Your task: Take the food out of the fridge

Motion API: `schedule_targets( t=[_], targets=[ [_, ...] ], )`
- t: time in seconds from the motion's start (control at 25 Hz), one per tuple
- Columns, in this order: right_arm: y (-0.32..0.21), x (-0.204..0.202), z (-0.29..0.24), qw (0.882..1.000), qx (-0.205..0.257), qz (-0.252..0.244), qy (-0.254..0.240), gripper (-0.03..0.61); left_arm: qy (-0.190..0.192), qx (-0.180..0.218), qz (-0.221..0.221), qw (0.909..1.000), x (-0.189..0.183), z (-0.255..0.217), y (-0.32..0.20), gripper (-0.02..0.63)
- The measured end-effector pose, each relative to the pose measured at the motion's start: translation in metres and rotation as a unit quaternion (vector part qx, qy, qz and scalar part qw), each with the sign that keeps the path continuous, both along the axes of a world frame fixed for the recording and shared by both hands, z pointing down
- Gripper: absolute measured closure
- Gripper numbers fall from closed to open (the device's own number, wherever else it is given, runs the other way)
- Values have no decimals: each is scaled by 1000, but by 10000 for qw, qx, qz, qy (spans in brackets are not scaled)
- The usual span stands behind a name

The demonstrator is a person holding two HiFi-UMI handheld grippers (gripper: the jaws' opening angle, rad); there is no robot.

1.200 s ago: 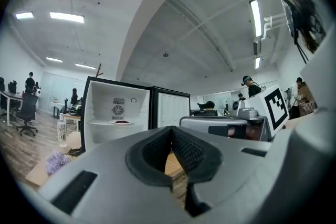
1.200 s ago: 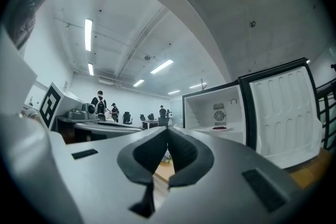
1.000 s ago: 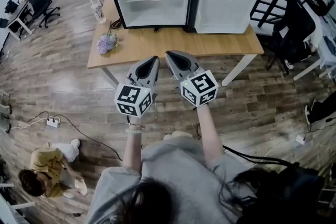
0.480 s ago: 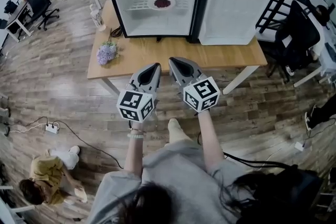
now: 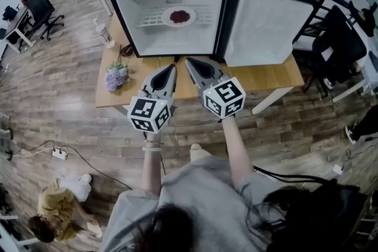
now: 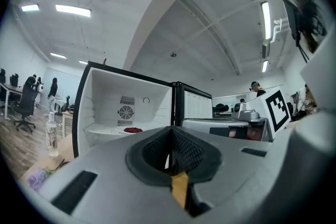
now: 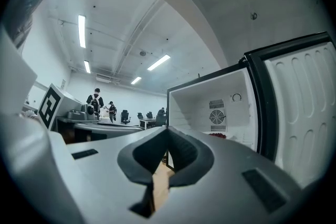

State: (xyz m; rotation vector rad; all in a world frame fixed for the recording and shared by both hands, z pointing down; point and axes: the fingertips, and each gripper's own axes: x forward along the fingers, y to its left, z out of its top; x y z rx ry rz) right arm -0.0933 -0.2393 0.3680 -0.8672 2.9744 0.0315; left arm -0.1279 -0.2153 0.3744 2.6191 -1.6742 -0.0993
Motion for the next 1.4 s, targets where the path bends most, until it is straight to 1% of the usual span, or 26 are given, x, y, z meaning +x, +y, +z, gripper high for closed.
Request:
schedule_targets(
  t=[0.2,0.4,0.52,0.68,0.88,1.0,1.28,1.32,1.36,1.4],
  targets=[
    [-30,-9,-5,9999,0,-126,0,569,6,51,-137,9999,-11,-6,-31,606],
    [-57,-18,-1,9997,-134,-180,-48,569,6,-33,-240,9997,-21,-1,-56,606],
    [-72,-22,0,9994,-275,-148,-125,569,-38,-67,-249,9997,-26,-2,-69,606],
    [-84,-28,7,9980,-579,-107,-242,569,-76,-185,-159,9997,-29,2,-82,606],
    [-102,-35,15,9956,-866,73,-350,569,-118,-343,9,9993,-33,11,-100,606],
    [-114,-34,21,9930,-1057,263,-464,569,-136,-407,116,9990,-33,16,-109,606],
    [-142,-32,38,9819,-1604,593,-818,566,-148,-518,238,9983,-34,26,-130,606],
    [-146,-32,40,9792,-1706,631,-898,547,-142,-531,239,9982,-35,27,-132,606],
    [-150,-32,42,9759,-1825,662,-997,501,-133,-541,239,9982,-35,28,-135,606],
    [-153,-32,44,9720,-1950,691,-1117,477,-125,-551,239,9981,-36,29,-137,606]
  ],
)
